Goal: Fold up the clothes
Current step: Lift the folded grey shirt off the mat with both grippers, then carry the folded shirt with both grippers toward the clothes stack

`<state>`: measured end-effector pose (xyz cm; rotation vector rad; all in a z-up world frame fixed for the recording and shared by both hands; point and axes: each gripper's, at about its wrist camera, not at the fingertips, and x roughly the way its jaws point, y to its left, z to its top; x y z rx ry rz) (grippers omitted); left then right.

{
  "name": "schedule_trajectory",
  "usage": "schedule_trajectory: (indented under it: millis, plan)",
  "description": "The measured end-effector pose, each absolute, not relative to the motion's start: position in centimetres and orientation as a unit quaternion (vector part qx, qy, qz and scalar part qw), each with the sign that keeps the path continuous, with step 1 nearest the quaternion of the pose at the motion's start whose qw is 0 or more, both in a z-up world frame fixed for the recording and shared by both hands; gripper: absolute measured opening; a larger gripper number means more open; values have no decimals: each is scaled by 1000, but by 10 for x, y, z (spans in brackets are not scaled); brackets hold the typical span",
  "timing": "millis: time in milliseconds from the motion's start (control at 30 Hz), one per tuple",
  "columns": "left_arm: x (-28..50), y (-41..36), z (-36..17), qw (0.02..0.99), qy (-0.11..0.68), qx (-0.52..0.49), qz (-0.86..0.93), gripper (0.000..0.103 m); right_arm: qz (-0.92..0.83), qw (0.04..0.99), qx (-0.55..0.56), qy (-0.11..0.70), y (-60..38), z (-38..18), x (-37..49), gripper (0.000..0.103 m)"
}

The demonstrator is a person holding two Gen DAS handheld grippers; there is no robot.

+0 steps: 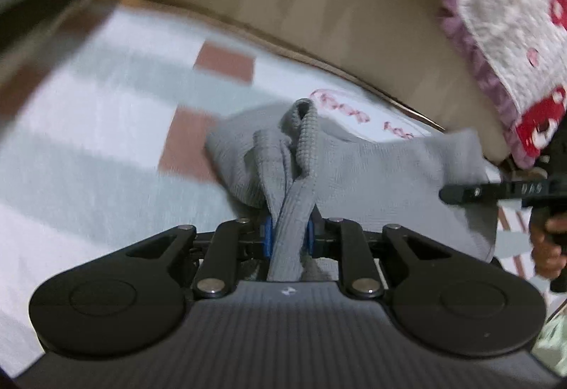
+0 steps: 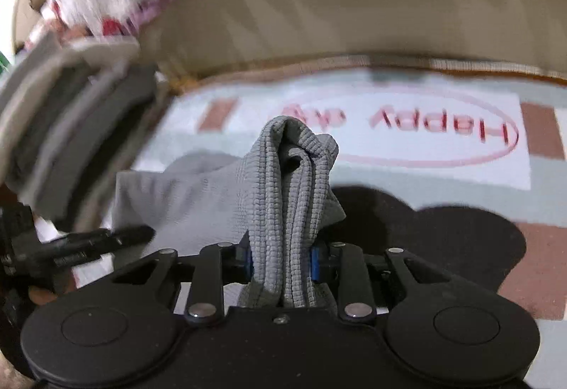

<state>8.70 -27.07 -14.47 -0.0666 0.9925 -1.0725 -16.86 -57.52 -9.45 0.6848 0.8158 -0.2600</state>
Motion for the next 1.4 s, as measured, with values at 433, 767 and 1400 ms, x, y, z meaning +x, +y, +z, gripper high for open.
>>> schedule_trajectory:
  millis: [433, 767, 1400]
  plan:
    - [110, -275, -162, 739, 458, -93, -485, 20, -138, 823, 447, 321, -586, -138, -188, 47]
    - [45, -248, -61, 816, 290, -29, -499, 16, -153, 918, 235, 280, -518, -52, -178, 30]
    - [-43, -113, 67, 897, 189, -71, -393, 16, -76, 974, 10, 213, -393, 116, -187, 29]
